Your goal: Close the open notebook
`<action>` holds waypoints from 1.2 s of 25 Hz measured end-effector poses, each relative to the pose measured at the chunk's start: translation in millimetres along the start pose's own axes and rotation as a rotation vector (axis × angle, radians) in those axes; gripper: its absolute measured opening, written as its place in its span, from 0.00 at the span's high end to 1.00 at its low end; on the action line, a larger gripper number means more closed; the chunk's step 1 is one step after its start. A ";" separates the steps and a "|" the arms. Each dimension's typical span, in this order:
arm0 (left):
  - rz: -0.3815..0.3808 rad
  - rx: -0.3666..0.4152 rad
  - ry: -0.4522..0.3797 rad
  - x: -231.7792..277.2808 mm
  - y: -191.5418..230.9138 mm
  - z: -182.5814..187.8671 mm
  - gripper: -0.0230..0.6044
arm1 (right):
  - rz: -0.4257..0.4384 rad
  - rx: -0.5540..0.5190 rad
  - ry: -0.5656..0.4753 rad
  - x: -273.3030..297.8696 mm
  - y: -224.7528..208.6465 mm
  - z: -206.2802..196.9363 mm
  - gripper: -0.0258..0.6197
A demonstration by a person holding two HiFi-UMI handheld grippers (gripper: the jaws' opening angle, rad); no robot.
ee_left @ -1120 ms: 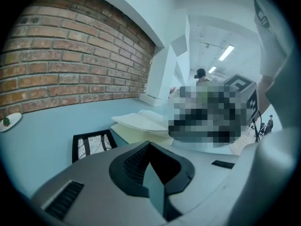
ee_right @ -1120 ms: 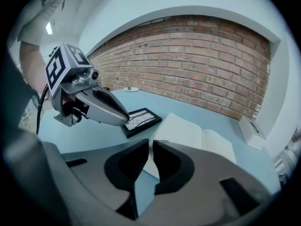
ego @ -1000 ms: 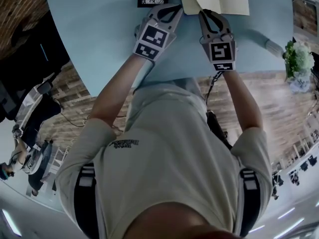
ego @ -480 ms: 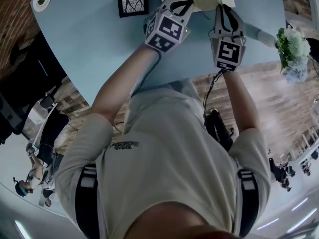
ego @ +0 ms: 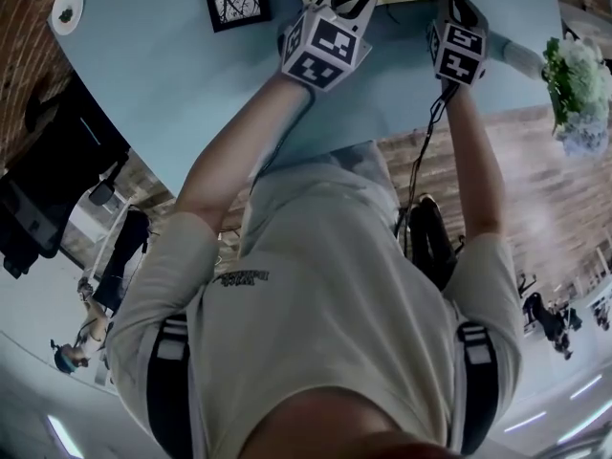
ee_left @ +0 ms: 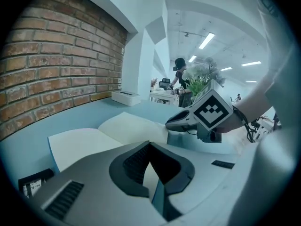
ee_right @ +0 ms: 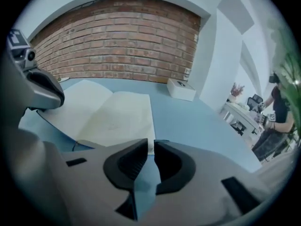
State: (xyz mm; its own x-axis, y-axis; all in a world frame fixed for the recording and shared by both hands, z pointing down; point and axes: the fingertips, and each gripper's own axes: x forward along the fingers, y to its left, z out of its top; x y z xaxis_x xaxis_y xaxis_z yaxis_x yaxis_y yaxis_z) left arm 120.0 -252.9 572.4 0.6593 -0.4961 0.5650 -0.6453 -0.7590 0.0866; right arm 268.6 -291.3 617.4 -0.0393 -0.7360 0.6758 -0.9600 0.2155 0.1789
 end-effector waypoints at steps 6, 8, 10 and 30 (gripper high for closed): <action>0.013 -0.014 -0.001 -7.2 1.7 -1.8 0.95 | 0.072 0.087 -0.035 -14.6 5.9 12.5 0.85; 0.028 -0.027 -0.013 -15.6 5.8 -0.7 0.95 | 0.143 0.124 -0.085 -30.7 19.1 28.0 0.85; 0.050 -0.044 -0.025 -26.7 11.4 -1.9 0.95 | 0.249 0.133 -0.130 -48.7 43.9 42.4 0.85; 0.235 -0.107 0.024 -118.5 52.7 -67.4 0.95 | 0.576 -0.284 -0.186 -82.4 236.2 61.4 0.82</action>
State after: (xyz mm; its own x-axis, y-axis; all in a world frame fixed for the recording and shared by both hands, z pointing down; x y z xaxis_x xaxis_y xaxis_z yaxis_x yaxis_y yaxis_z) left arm -18.1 -205.7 565.3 0.4780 -0.6426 0.5989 -0.8178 -0.5744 0.0364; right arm 28.1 -219.1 560.0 -0.5958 -0.5455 0.5895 -0.6619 0.7492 0.0243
